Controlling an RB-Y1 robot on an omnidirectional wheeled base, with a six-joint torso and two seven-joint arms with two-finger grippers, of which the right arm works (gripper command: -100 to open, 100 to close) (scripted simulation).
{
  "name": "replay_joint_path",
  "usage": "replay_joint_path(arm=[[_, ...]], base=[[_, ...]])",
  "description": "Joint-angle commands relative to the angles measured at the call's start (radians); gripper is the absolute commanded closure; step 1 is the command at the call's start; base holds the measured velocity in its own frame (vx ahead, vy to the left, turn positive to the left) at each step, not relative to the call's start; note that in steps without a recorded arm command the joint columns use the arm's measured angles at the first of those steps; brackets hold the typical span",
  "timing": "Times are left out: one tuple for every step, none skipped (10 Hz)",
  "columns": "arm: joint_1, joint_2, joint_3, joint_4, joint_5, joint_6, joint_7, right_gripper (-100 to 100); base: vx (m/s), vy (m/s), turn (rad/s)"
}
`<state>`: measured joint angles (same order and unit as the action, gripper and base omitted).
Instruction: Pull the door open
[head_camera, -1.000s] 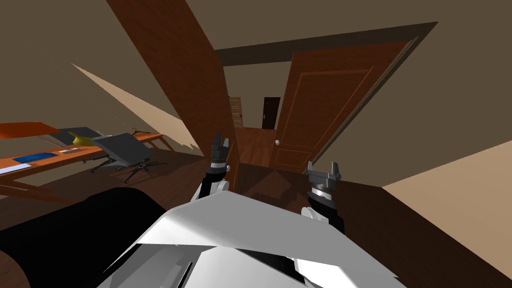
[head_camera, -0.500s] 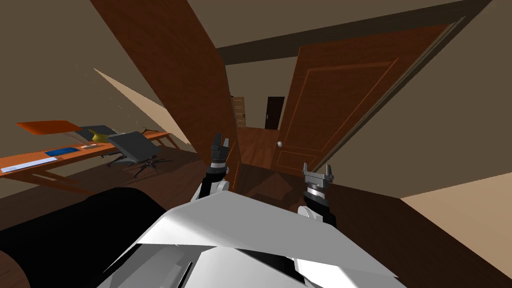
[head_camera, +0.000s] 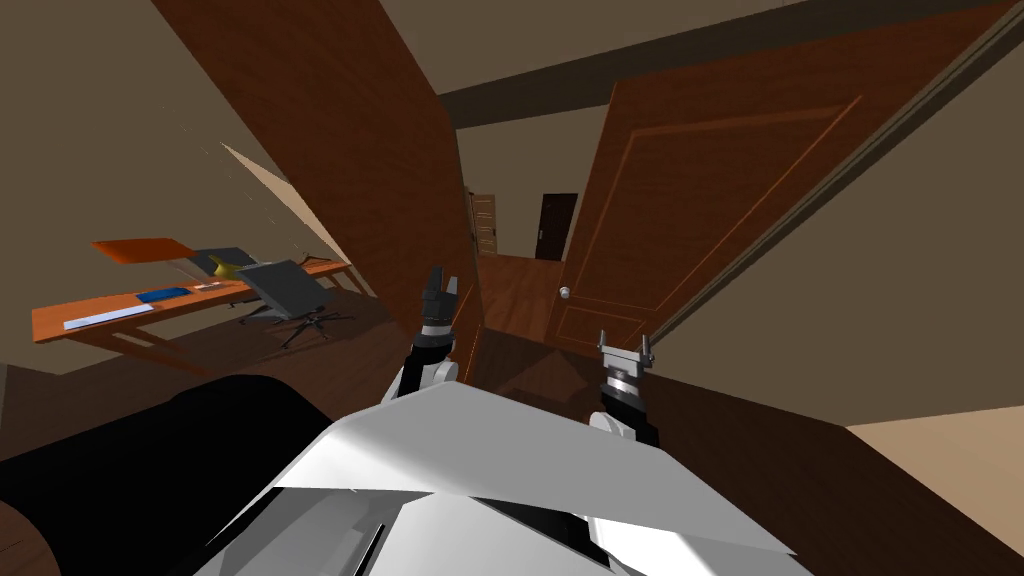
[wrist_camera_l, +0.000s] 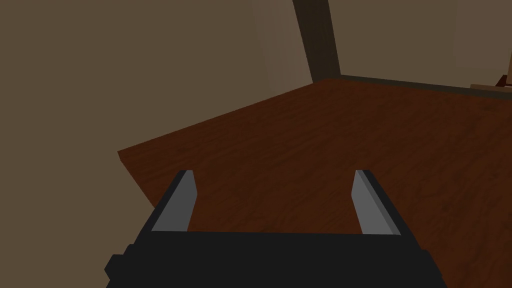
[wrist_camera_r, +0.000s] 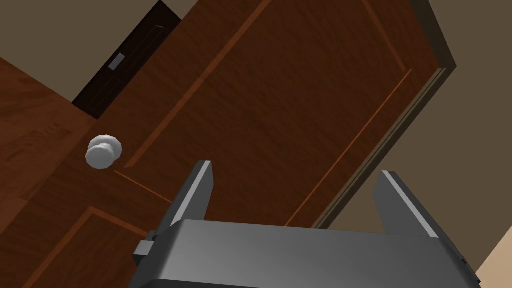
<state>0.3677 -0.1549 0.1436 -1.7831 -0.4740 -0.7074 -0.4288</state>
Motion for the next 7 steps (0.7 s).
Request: replay_joint_path(arm=[[-0.008, -0.009, 0.017, 0.042, -0.034, -0.021, -0.034, -100], [-0.015, -0.013, 0.026, 0.066, -0.055, -0.029, -0.053, -100], [-0.022, -0.018, 0.035, 0.09, -0.076, -0.038, -0.072, -100], [-0.029, -0.022, 0.045, 0.115, -0.097, -0.047, -0.09, -100], [-0.036, -0.027, 0.054, 0.139, -0.118, -0.055, -0.109, -100], [-0.043, -0.031, 0.063, 0.163, -0.139, -0.064, -0.127, -100], [-0.05, -0.035, 0.072, 0.188, -0.16, -0.073, -0.146, -100]], base=[[0.09, -0.04, 0.109], [0.094, -0.037, 0.103], [0.095, -0.031, 0.12], [0.096, -0.034, 0.131], [0.089, -0.036, 0.112], [0.091, -0.037, 0.11], [0.087, -0.051, 0.124]])
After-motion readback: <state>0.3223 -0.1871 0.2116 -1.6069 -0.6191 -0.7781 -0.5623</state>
